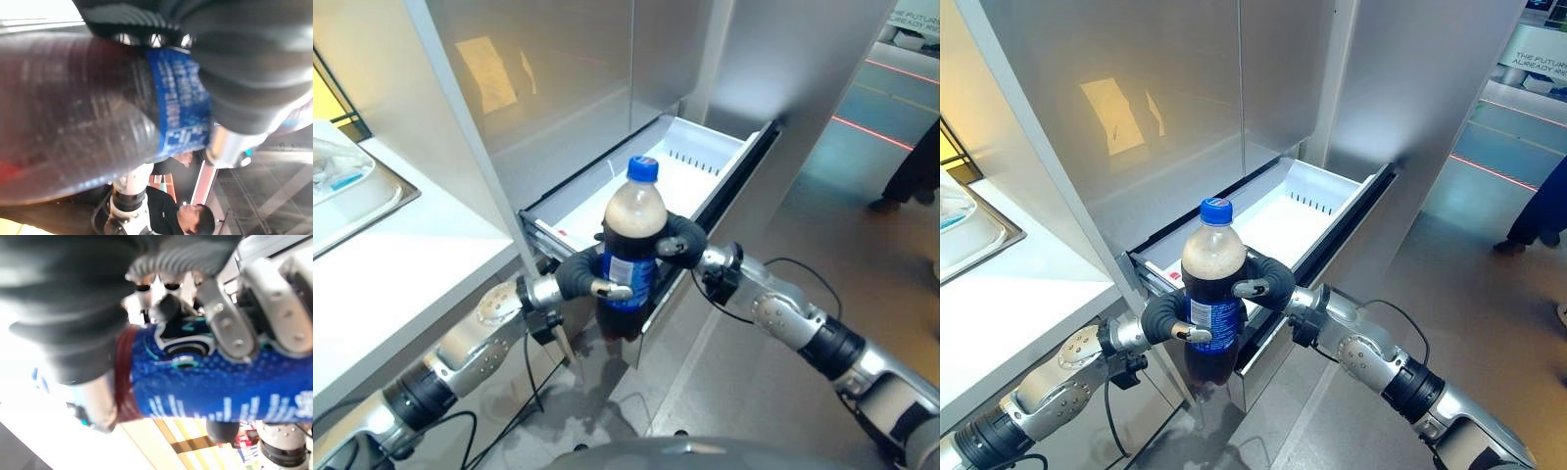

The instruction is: Take the drinks into the refrigerator

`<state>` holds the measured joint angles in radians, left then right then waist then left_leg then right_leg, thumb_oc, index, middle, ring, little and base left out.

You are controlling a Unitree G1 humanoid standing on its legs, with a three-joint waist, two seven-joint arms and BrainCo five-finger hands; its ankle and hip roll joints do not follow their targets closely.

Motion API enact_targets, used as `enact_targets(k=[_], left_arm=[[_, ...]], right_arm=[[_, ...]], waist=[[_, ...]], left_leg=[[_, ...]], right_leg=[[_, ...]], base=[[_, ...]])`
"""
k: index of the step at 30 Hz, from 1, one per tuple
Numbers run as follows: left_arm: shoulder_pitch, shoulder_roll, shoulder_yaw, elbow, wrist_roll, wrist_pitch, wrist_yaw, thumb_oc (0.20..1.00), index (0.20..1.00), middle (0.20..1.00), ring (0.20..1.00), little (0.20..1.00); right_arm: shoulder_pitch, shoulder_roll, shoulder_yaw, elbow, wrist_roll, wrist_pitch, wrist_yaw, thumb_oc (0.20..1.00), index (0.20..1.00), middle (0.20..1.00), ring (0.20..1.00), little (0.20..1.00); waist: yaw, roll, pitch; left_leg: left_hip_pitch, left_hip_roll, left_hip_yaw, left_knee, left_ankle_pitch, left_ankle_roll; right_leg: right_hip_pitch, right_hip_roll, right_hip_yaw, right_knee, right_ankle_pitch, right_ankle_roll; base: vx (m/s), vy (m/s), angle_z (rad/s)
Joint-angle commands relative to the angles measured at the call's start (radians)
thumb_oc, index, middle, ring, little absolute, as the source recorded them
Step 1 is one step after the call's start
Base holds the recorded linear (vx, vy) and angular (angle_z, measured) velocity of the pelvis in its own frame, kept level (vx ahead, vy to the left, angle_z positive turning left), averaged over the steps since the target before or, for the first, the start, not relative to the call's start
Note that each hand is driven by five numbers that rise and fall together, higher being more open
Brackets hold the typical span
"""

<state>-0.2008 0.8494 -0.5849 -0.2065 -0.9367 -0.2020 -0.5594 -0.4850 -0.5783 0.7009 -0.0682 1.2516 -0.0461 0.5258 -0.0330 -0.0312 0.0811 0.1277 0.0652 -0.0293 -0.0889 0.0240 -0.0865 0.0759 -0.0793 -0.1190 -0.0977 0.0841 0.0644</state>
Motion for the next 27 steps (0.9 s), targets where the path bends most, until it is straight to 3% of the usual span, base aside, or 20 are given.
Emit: enact_targets(k=[1, 13, 14, 15, 16, 21, 27], left_arm=[[-0.125, 0.004, 0.037, -0.054, 0.017, -0.027, 0.006, 0.2, 0.2, 0.2, 0.2, 0.2], [-0.103, 0.009, 0.052, -0.054, 0.006, -0.019, 0.006, 0.2, 0.2, 0.2, 0.2, 0.2], [-0.103, 0.009, 0.053, -0.053, 0.004, -0.018, 0.005, 0.2, 0.2, 0.2, 0.2, 0.2], [-0.103, 0.009, 0.053, -0.053, 0.004, -0.018, 0.005, 0.2, 0.2, 0.2, 0.2, 0.2], [-0.106, 0.011, 0.054, -0.054, 0.0, -0.018, 0.006, 0.2, 0.2, 0.2, 0.2, 0.2], [-0.124, 0.019, 0.048, -0.052, -0.005, -0.018, 0.01, 0.2, 0.2, 0.2, 0.2, 0.2], [-0.144, 0.018, 0.044, -0.043, -0.025, -0.012, 0.007, 0.2, 0.2, 0.2, 0.2, 0.2]], right_arm=[[-0.153, 0.117, 0.099, -0.137, 0.048, 0.012, 0.056, 0.2, 0.2, 0.2, 0.2, 0.2], [-0.124, 0.141, 0.06, -0.108, 0.06, -0.012, 0.028, 0.2, 0.2, 0.2, 0.2, 0.2], [-0.123, 0.14, 0.059, -0.11, 0.062, -0.01, 0.027, 0.865, 0.865, 0.865, 0.865, 0.865], [-0.123, 0.14, 0.059, -0.11, 0.062, -0.01, 0.027, 0.865, 0.865, 0.865, 0.865, 0.865], [-0.124, 0.131, 0.059, -0.117, 0.06, -0.01, 0.028, 1.0, 1.0, 1.0, 1.0, 1.0], [-0.147, 0.11, 0.061, -0.126, 0.055, -0.012, 0.027, 1.0, 1.0, 1.0, 1.0, 1.0], [-0.186, 0.095, 0.013, -0.077, 0.005, -0.059, 0.005, 1.0, 1.0, 1.0, 1.0, 1.0]], waist=[[0.004, -0.028, 0.018], [0.005, -0.028, 0.016], [0.005, -0.027, 0.015], [0.005, -0.027, 0.015], [0.003, -0.027, 0.014], [0.001, -0.026, 0.013], [0.001, -0.026, 0.009]], left_leg=[[-0.013, -0.069, -0.07, 0.009, -0.06, 0.088], [-0.015, -0.07, -0.07, 0.009, -0.056, 0.088], [-0.015, -0.07, -0.07, 0.009, -0.056, 0.088], [-0.015, -0.07, -0.069, 0.009, -0.056, 0.088], [-0.015, -0.07, -0.069, 0.008, -0.056, 0.088], [-0.013, -0.071, -0.068, 0.008, -0.057, 0.088], [-0.012, -0.07, -0.062, 0.007, -0.057, 0.088]], right_leg=[[0.07, 0.02, -0.045, 0.021, -0.091, -0.006], [0.071, 0.019, -0.048, 0.021, -0.089, -0.004], [0.07, 0.019, -0.047, 0.02, -0.089, -0.004], [0.07, 0.019, -0.046, 0.02, -0.089, -0.004], [0.07, 0.019, -0.047, 0.021, -0.09, -0.004], [0.071, 0.018, -0.046, 0.021, -0.09, -0.003], [0.073, 0.016, -0.045, 0.017, -0.087, -0.002]], base=[[0.0, 0.0, 0.0], [0.0, 0.0, 0.0], [0.0, 0.0, 0.0], [0.0, 0.0, 0.0], [0.0, 0.0, 0.0], [0.0, 0.0, 0.0], [0.0, 0.0, 0.0]])
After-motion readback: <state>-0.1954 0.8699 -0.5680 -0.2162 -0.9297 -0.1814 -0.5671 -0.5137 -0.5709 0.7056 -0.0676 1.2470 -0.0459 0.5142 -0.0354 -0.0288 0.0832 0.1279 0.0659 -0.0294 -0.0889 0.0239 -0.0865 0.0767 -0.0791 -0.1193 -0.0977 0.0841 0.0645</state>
